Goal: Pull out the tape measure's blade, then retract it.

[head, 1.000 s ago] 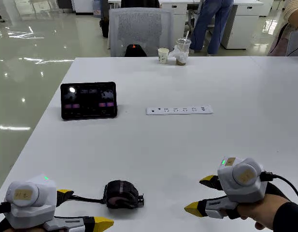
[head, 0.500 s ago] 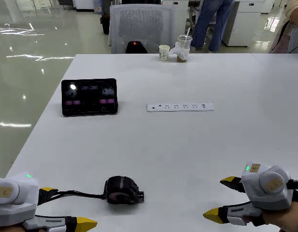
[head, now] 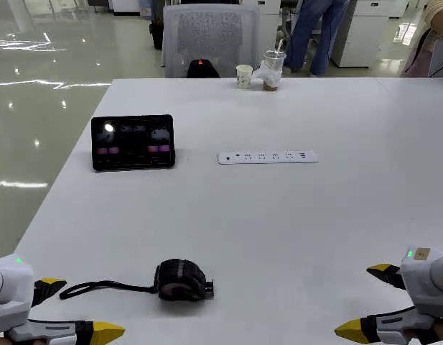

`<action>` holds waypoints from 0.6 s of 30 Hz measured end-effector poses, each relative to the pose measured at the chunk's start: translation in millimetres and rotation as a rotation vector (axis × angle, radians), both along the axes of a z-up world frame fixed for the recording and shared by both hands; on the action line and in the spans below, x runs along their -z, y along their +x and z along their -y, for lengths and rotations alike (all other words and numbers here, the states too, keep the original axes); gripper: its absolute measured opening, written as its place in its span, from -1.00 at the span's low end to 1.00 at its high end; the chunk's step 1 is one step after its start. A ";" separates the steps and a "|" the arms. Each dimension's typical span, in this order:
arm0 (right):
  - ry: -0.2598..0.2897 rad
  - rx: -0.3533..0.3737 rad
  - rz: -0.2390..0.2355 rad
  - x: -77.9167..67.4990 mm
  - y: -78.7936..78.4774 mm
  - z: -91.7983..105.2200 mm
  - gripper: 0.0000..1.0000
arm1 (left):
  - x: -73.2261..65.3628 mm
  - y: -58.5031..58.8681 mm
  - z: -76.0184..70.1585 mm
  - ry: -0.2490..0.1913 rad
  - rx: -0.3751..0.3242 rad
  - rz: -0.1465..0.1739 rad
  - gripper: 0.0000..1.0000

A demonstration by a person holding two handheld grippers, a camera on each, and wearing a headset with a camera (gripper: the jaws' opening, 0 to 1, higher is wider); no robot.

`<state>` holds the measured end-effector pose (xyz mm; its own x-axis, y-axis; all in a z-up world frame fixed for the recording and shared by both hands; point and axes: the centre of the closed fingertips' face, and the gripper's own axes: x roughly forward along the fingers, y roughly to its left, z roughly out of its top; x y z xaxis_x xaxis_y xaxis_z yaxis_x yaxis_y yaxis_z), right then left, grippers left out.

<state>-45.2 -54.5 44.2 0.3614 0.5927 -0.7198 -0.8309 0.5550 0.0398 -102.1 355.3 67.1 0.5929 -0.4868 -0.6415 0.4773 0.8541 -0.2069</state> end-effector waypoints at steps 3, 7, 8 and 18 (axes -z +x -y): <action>0.022 0.016 -0.007 -3.1 -1.3 6.2 0.96 | -2.3 -1.1 -3.3 0.004 0.000 -0.001 0.98; 0.047 0.026 -0.026 -4.0 -6.3 15.3 0.98 | -4.3 -1.2 -8.7 0.008 -0.009 0.002 0.98; 0.046 0.027 -0.029 -3.4 -7.3 17.7 0.98 | -3.9 -1.5 -9.8 0.010 -0.009 0.001 0.98; 0.020 0.028 -0.021 -13.8 -12.5 33.9 0.98 | -6.2 -6.1 -14.4 0.021 0.013 -0.006 0.98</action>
<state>-57.7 -88.4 58.0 0.3626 0.5969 -0.7157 -0.8142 0.5766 0.0684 -108.2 369.7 73.3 0.5831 -0.4806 -0.6550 0.4869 0.8521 -0.1918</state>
